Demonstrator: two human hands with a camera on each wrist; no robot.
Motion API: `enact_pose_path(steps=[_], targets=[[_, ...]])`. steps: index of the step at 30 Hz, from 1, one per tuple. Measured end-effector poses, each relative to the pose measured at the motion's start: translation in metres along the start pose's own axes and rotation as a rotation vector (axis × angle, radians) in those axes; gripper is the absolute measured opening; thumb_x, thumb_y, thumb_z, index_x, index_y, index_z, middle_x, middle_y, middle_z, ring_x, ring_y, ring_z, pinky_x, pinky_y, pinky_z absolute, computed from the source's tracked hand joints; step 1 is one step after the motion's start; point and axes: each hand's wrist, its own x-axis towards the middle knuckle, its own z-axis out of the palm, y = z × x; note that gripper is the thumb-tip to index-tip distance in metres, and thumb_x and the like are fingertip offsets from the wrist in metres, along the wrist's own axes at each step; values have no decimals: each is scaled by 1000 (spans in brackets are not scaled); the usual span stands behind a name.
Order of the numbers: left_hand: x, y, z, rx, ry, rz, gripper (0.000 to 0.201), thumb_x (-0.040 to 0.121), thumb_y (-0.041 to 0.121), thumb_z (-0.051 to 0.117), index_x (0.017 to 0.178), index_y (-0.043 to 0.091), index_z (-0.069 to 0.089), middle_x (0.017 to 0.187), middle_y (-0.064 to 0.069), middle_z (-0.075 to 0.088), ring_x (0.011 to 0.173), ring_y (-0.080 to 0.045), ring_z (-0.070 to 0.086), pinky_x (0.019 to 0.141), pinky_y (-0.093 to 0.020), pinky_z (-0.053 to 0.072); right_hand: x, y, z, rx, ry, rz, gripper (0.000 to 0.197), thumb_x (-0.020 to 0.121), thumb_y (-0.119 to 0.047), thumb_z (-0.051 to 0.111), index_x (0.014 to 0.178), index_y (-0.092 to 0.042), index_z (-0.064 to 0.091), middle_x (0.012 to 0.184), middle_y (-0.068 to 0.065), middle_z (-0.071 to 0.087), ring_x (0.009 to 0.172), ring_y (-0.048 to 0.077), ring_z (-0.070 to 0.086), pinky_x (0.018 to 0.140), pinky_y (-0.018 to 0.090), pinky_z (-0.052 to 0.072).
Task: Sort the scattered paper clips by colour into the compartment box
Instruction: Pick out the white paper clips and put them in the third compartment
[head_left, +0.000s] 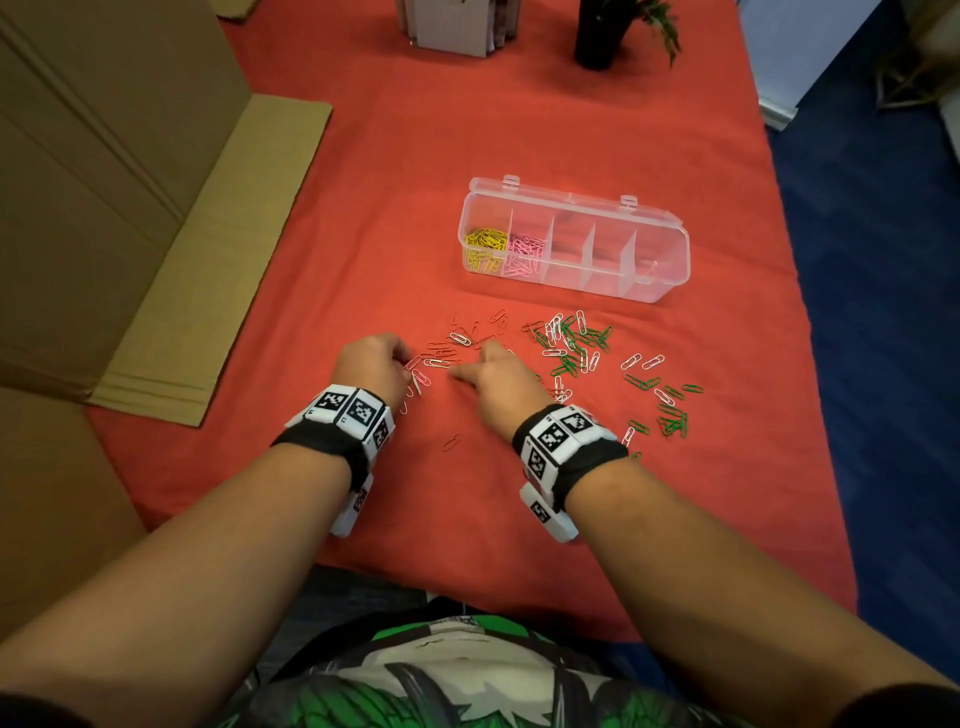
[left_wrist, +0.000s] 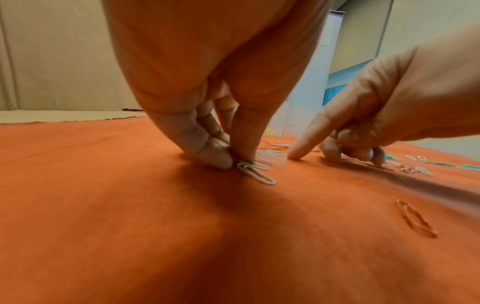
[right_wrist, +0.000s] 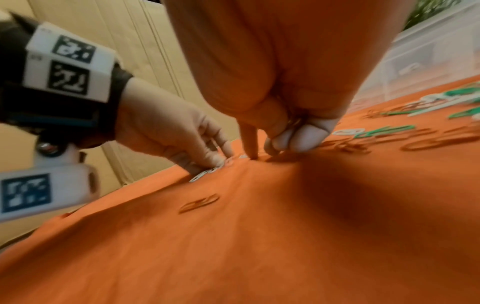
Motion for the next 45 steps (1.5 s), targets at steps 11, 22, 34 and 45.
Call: enact_pose_path(steps=[11, 22, 34, 45], targets=[[-3, -2, 0, 106, 11, 69, 19, 82, 24, 62, 98, 18, 69, 101, -14, 64, 97, -30, 59, 81, -32, 45, 1, -19, 1, -37, -30, -111, 35, 92, -26, 45, 124, -30, 59, 90, 8, 36, 96, 27, 44, 78, 33, 33], [-3, -1, -8, 204, 9, 51, 18, 80, 14, 59, 94, 16, 70, 107, -12, 64, 99, -31, 61, 82, -33, 48, 1, -18, 2, -120, 185, 34, 23, 81, -14, 49, 101, -7, 59, 104, 14, 54, 101, 35, 52, 88, 40, 45], [-4, 10, -1, 325, -22, 147, 23, 89, 16, 48, 98, 0, 61, 106, -24, 61, 99, -39, 59, 82, -41, 46, -3, -14, 2, -320, 173, -38, 29, 84, -1, 37, 109, -4, 52, 111, 16, 52, 104, 36, 52, 83, 44, 44], [16, 67, -6, -260, -145, 140, 13, 87, 8, 55, 83, 17, 64, 80, -8, 65, 73, -22, 59, 79, -30, 50, -8, 32, -70, 654, 185, 369, 18, 89, -5, 49, 82, -14, 63, 68, -6, 53, 52, 3, 50, 47, 12, 35]])
